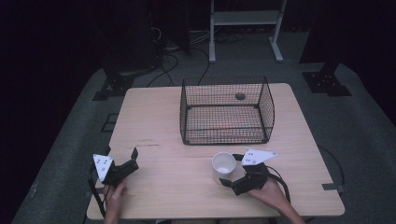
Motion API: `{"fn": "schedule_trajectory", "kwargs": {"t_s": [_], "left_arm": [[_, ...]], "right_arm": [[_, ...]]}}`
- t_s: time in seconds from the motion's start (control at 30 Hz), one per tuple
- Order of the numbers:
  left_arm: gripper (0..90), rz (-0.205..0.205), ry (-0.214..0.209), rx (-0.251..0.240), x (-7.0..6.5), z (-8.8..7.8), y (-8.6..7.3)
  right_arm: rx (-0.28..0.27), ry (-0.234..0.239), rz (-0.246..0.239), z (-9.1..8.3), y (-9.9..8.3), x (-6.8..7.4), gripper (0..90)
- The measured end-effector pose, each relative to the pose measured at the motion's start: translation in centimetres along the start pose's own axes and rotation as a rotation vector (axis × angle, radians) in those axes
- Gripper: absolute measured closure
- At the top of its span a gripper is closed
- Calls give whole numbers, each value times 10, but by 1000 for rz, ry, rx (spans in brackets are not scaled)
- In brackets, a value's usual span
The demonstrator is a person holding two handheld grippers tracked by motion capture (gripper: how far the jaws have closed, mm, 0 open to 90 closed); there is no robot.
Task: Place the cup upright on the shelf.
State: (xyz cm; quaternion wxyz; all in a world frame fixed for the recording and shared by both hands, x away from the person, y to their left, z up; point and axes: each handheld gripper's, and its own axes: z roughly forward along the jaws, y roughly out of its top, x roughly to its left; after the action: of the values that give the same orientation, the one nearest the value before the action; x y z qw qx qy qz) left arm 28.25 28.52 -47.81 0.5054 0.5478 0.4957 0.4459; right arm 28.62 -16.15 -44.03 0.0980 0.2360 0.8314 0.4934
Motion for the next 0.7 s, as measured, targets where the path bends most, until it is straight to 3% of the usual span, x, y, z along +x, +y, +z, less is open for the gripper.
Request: {"fn": "schedule_trajectory", "kwargs": {"t_s": [0.5,0.7], "left_arm": [[0,-1,1,2,0,0,0],[0,-3,1,2,1,0,0]], "right_arm": [[15,13,-1,15,4,-3,30],[22,20,-5,17,4,-5,111]]}}
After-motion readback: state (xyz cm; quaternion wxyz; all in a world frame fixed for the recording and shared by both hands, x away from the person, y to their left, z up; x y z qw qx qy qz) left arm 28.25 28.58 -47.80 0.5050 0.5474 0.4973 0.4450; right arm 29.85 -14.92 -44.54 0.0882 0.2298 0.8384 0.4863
